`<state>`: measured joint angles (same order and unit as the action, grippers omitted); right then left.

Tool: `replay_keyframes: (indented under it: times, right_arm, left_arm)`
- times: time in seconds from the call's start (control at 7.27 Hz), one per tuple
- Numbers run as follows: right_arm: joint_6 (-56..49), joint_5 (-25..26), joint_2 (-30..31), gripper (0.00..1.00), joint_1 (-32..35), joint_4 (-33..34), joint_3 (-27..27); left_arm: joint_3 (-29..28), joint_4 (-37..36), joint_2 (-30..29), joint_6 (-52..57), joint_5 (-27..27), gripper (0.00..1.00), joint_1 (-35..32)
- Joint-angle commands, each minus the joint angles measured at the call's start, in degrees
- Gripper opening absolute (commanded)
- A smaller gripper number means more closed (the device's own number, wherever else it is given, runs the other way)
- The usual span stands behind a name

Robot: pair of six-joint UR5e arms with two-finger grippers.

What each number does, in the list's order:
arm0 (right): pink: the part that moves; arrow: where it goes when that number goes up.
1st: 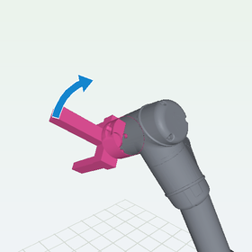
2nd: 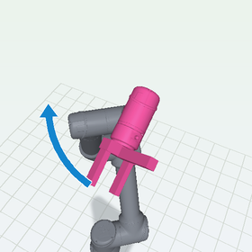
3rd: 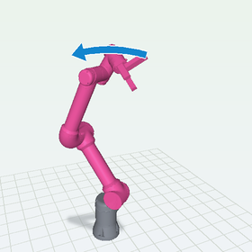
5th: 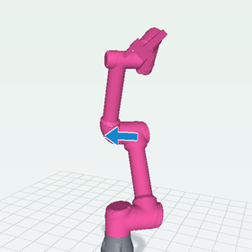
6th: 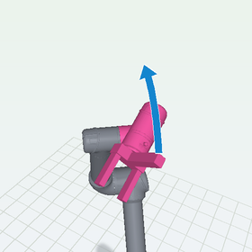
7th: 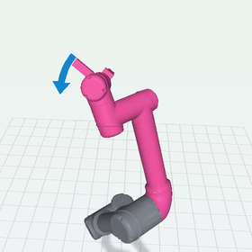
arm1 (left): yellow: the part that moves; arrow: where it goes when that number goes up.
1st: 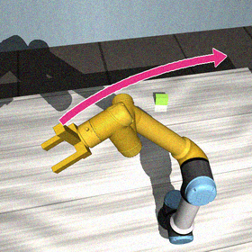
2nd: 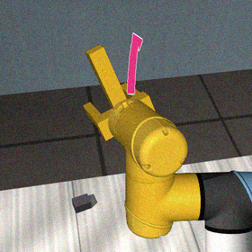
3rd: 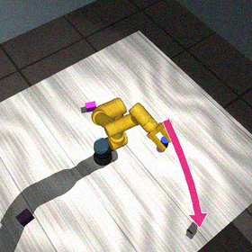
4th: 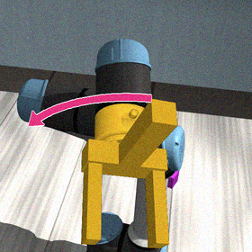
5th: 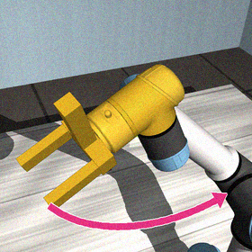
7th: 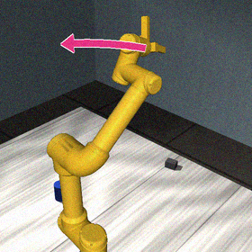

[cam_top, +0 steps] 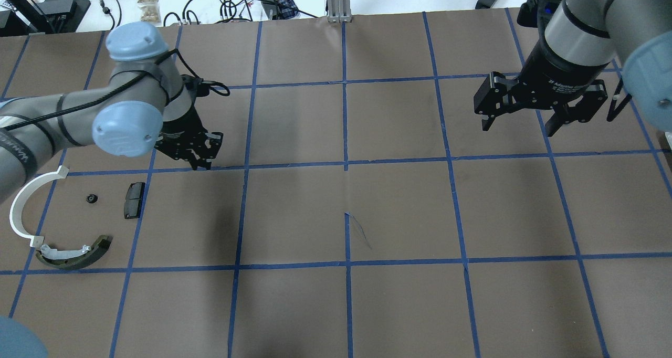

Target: Place bearing gear from tray to pile

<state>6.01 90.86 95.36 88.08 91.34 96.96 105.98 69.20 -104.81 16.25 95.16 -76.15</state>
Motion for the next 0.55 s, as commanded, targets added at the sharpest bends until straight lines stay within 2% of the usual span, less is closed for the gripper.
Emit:
replay_keyframes:
  times: [0.0, 0.14, 0.41]
  right_arm:
    - [0.2, -0.5, -0.9, 1.00, 0.9, 0.5, -1.2]
    - [0.1, -0.5, -1.0, 1.00, 0.8, 0.4, -1.2]
    - [-0.6, -0.9, -0.9, 1.00, 0.6, 0.2, -0.8]
  left_arm:
    - [0.9, -0.6, -0.9, 16.5, 0.2, 0.04, 12.0]
    - [1.2, -2.1, -1.6, 19.6, 0.2, 0.05, 15.6]
    - [3.6, -10.1, -2.8, 22.8, 0.3, 0.06, 18.2]
